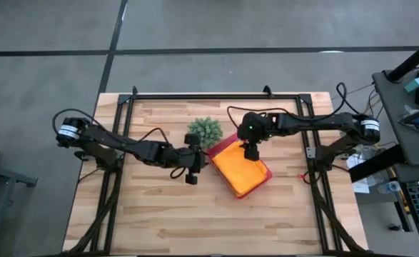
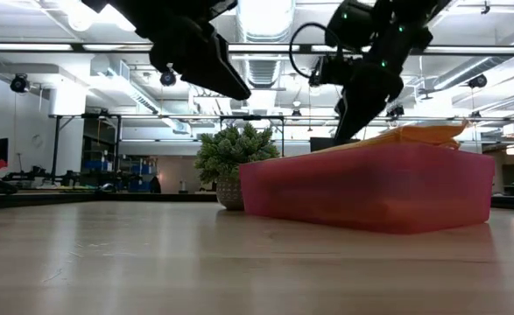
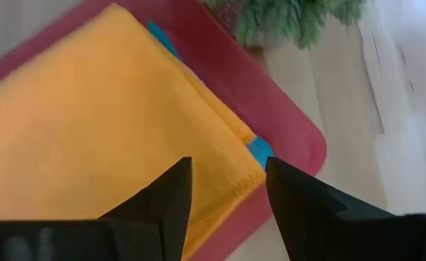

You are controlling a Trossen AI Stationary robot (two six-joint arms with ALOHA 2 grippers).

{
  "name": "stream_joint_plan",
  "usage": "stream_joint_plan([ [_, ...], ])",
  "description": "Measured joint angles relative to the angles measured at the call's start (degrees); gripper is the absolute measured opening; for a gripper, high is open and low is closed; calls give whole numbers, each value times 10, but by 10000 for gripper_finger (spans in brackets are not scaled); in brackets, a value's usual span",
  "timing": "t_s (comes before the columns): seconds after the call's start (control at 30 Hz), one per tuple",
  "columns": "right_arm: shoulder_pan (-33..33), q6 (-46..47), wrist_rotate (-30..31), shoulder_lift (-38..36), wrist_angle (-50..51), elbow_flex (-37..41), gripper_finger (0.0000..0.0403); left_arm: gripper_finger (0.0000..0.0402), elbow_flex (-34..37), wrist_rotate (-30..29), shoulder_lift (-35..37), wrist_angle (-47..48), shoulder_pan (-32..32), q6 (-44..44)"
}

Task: Fold microfiber towels
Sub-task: Put the orange microfiber cloth into the pink bin

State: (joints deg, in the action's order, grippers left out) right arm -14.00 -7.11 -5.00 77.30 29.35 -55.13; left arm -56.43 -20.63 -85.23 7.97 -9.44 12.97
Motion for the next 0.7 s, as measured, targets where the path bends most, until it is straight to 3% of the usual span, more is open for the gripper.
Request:
stream_joint_plan([
  [0.53, -19, 32, -30, 0, -101, 76, 161, 135, 16, 0, 0, -15, 18, 0],
  [0.7, -19, 26, -30, 0, -105, 77, 106, 135, 16, 0, 0, -15, 19, 0],
])
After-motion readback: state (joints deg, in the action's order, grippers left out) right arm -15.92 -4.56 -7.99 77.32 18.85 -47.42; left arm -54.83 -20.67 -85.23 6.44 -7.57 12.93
